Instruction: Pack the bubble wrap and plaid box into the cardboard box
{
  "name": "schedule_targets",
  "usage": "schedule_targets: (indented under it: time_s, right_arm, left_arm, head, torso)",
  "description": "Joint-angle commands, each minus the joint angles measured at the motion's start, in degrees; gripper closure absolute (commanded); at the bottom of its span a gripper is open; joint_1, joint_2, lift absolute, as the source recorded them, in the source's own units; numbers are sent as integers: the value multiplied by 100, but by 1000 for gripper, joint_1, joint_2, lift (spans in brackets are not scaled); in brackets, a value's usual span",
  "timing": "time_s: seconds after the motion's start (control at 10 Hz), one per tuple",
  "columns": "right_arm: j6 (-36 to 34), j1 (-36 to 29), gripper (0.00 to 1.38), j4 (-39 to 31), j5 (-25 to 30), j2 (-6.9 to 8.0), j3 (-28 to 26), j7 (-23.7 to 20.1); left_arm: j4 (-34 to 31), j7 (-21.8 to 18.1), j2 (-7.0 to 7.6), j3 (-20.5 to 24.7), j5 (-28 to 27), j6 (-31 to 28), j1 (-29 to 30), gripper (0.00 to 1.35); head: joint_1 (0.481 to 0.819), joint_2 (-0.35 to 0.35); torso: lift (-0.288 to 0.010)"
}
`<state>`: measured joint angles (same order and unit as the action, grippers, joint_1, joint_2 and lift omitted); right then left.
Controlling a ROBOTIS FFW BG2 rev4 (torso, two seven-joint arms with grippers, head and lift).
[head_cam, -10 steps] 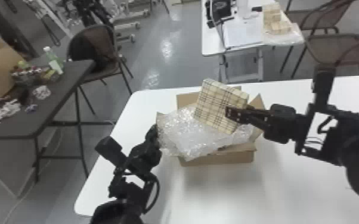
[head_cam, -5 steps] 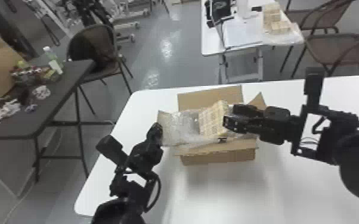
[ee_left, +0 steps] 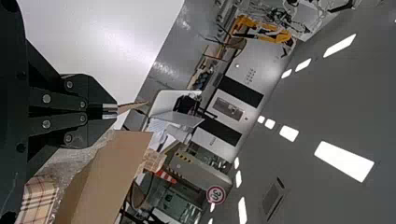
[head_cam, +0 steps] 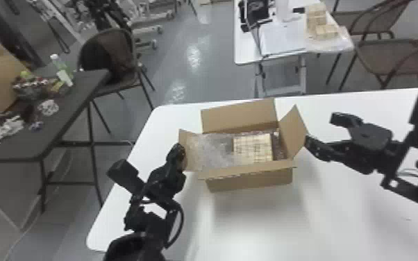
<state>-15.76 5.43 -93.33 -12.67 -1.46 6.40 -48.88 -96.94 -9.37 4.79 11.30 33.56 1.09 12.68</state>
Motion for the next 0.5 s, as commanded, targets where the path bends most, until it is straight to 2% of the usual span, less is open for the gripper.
schedule_targets:
  time_s: [0.0,0.2,0.4]
  right_arm:
    - [785,-710,102,-115,89,-3,-631,133]
    - [1417,-1572,104,-335,142,76,-1483,371]
    - [1804,-2161,104,-537,168,146,-2028,371]
  left_arm:
    - [0,23,-13,83,-16,93,41,1211]
    - [-18,75,-75,277,-43,278,156,1211]
    - [-18,269,-242,470,-201,656,314,1211]
  head:
    - [695,336]
    - [695,285]
    - [695,226]
  torso:
    - [-119]
    - [-119]
    - [-119]
